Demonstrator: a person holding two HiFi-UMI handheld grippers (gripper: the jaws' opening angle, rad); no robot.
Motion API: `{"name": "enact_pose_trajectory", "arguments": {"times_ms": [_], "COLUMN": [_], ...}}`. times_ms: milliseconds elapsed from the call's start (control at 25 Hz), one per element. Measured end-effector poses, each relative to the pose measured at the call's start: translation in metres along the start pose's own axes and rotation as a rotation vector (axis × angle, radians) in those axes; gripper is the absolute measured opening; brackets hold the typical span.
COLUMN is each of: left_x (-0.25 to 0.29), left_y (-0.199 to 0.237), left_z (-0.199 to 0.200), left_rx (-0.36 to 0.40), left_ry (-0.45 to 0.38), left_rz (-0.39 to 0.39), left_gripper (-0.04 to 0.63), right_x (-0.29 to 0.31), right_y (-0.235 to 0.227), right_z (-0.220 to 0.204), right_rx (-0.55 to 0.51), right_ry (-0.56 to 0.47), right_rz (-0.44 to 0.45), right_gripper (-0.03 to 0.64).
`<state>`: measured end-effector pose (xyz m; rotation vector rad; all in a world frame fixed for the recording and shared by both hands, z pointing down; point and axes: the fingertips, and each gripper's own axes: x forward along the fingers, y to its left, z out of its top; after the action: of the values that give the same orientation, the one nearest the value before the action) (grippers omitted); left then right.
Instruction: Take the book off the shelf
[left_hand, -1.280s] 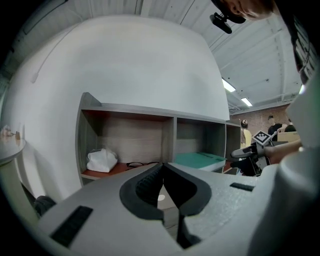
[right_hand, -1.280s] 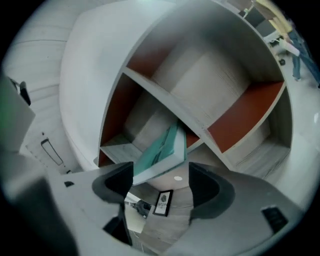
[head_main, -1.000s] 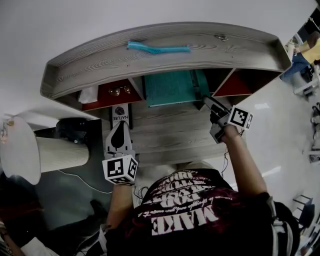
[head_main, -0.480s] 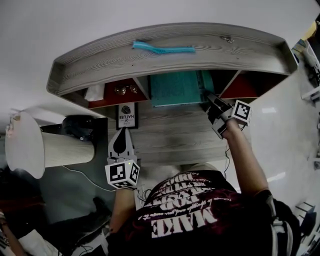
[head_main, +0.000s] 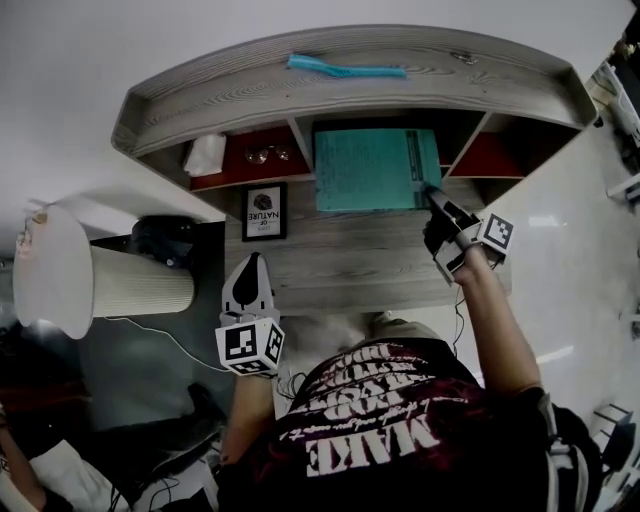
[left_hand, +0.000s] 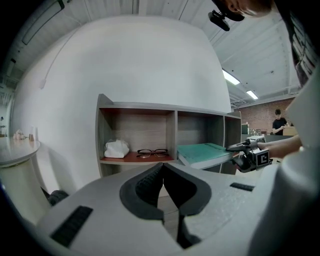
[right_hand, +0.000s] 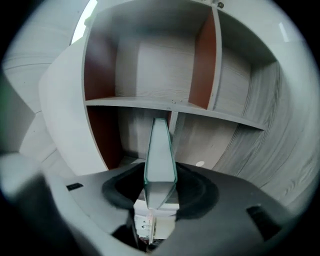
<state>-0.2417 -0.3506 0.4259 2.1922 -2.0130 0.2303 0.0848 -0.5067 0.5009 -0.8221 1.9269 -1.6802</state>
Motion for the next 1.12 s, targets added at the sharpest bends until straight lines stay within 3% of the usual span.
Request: {"name": "enact_pose_trajectory", "arguments": {"times_ms": [680, 1120], "left_x": [-0.069, -0.083], "left_y": [0.013, 0.022], "left_z": [-0.028, -0.044], "left_rx": [0.016, 0.030], "left_ry": [0.034, 0.082], "left_rz": [-0.060, -0.079], "left_gripper": [0.006, 0.006], "right_x": [-0.077, -0.084], "right_y": [0.003, -0.070], "right_z": [-0.067, -0.119], "right_rx": [0.048, 0.084], "right_ry": [-0.157, -0.088], "right_rz": [-0.002, -0.165], "right_gripper": [0.181, 0.178]}}
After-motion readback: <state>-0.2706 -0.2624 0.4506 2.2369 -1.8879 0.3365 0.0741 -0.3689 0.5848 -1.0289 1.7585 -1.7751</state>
